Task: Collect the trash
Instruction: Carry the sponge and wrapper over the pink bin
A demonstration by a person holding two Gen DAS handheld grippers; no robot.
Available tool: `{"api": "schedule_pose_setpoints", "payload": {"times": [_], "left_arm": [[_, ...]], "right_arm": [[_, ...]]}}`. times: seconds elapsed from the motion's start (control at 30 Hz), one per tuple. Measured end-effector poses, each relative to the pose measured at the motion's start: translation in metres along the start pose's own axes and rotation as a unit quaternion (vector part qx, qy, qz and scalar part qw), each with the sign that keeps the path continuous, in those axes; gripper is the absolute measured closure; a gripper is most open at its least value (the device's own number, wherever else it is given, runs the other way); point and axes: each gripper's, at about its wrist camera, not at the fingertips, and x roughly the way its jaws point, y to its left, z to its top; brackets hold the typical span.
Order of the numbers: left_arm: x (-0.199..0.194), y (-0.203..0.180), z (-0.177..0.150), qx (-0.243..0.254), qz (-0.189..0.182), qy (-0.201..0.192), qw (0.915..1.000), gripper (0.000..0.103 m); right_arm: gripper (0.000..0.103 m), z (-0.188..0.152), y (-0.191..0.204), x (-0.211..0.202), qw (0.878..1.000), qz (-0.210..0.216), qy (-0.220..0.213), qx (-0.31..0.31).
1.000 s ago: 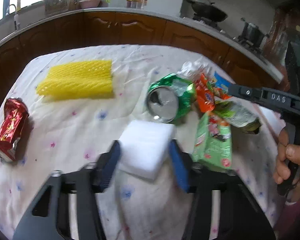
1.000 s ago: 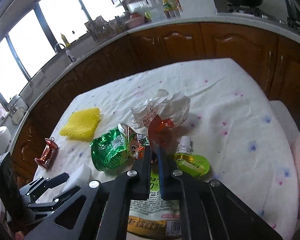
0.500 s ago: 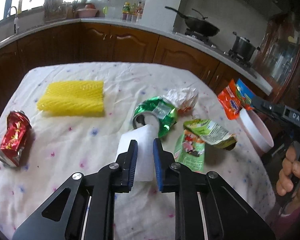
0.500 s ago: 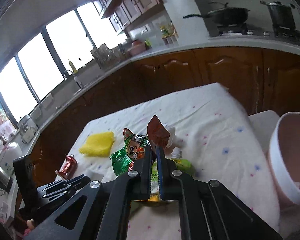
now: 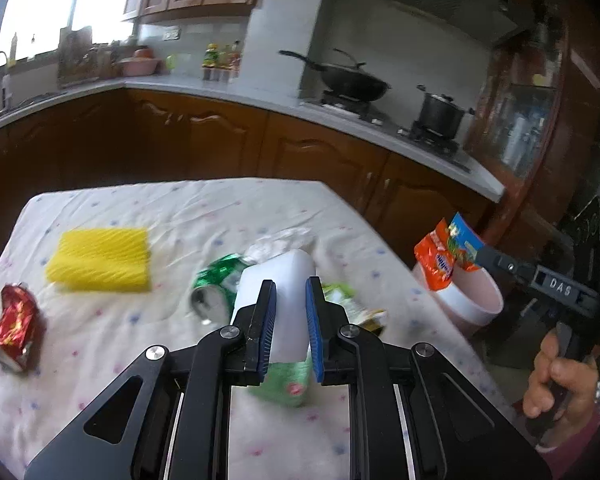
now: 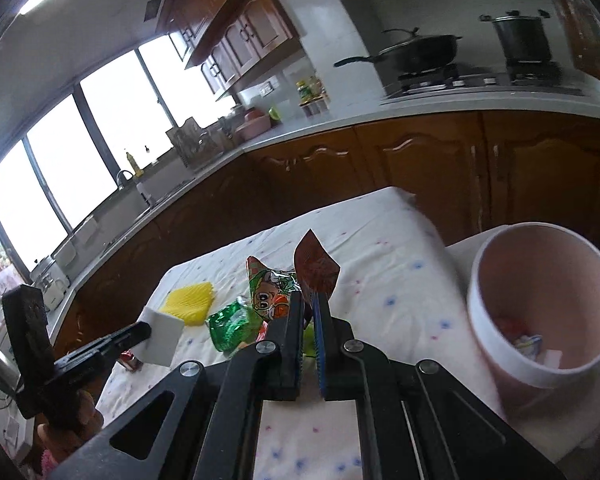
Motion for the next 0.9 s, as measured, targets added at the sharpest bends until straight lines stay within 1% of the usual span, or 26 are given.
{"api": "schedule_pose_setpoints", "payload": {"times": [0.3,0.53,0.9], "left_arm": [[0.01,-0.055,0.011,0.02,-0.046,-0.007,0.9987,0.089],[0.023,-0.091,0.015,0.032,-0.076,-0.001,0.9966,0.089],[0.046,-0.139,0.021,0.059,-0.108,0.011,0.9923,0.089]], "right_arm": [[0.098,-0.003,-0.034,-0.036,0.999,-0.031,-0.021,0.022],[0.098,-0.005,-0.062,-0.061,0.997,-0.058,-0.037,0.042],[0.098,-0.005,-0.107,-0.093,0.991,-0.095,-0.06,0.071]]}}
